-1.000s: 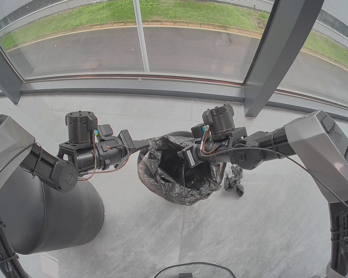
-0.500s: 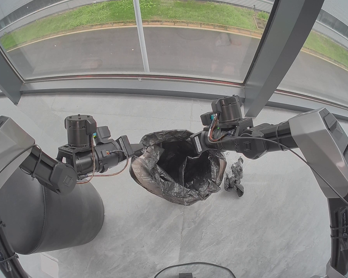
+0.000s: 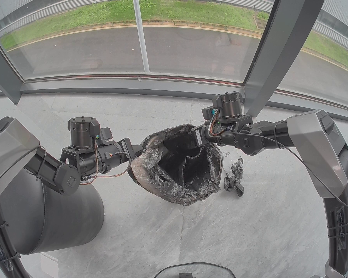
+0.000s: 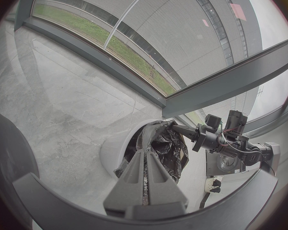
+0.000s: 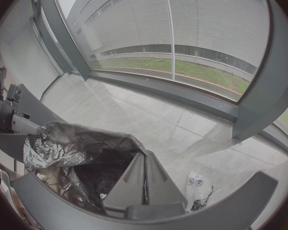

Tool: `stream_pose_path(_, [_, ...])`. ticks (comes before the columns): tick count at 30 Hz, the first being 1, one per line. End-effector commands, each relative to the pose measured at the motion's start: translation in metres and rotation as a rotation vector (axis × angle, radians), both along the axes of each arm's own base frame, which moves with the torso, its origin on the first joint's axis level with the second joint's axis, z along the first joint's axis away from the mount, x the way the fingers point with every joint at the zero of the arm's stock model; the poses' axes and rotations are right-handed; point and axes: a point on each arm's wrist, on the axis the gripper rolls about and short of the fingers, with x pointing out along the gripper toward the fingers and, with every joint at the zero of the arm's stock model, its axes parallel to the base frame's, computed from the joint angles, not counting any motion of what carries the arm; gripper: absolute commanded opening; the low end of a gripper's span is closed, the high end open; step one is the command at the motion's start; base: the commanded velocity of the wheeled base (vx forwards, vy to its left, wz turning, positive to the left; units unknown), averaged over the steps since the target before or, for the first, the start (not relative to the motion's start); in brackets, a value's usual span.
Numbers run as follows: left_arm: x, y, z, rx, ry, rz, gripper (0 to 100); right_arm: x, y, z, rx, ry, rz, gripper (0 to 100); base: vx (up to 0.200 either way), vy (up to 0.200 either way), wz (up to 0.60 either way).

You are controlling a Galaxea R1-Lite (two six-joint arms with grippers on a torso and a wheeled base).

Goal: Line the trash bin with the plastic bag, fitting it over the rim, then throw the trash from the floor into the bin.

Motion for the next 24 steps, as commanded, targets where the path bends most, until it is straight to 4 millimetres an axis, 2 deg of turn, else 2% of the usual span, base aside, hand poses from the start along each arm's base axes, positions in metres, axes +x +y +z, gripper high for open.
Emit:
stream_pose_path(1, [0.005,-0.001,-0.004,-0.001,0.005,0.001,0,0.004,-0.002,0.006,0.003,-0.028,-0.026,0,0.0,0.0,0.0])
stream_pose_path(8, [0.013,-0.002,-0.007,-0.006,0.003,0.012,0,0.009,-0.009,0.007,0.004,-0.035,-0.045,0,0.0,0.0,0.0])
stream_pose_path(19, [0.026,-0.003,-0.012,-0.004,0.0,0.059,0,0.011,-0.009,0.017,0.024,-0.071,-0.049,0,0.0,0.0,0.0])
stream_pose_path(24, [0.038,0.0,-0.024,0.018,0.004,0.138,0,0.013,-0.008,0.009,0.017,-0.057,-0.051,0,0.0,0.0,0.0])
